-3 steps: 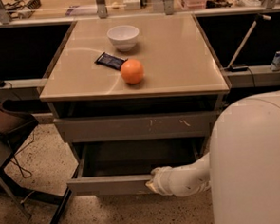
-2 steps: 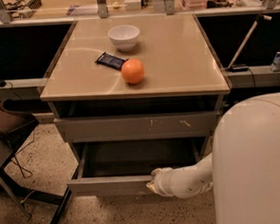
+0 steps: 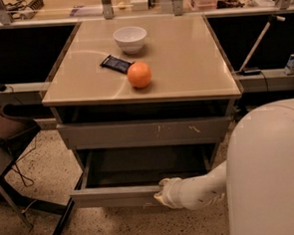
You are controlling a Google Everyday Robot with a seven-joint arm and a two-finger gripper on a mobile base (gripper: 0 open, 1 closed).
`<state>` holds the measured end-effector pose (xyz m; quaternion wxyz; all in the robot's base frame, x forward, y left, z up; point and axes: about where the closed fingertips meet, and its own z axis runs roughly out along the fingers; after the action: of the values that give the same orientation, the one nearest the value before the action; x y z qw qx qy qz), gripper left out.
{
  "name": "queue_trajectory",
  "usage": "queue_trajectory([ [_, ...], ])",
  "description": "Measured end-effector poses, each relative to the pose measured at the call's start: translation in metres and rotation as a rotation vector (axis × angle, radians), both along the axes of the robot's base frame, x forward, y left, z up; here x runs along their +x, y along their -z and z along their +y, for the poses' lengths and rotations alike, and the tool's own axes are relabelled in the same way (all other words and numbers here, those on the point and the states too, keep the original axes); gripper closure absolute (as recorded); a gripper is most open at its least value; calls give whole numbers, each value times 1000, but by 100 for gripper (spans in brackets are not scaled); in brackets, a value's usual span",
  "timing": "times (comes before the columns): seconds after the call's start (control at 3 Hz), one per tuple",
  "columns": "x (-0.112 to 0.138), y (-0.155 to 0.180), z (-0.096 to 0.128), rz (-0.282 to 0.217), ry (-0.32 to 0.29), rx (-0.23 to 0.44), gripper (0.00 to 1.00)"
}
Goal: Open middle drawer
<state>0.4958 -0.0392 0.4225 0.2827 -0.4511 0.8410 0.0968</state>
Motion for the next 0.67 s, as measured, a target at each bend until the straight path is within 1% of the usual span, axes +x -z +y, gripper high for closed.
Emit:
queue_trajectory([
  [0.33, 2, -3, 1, 0, 0, 0, 100],
  [0.67, -5, 1, 2, -1, -1, 7, 100],
])
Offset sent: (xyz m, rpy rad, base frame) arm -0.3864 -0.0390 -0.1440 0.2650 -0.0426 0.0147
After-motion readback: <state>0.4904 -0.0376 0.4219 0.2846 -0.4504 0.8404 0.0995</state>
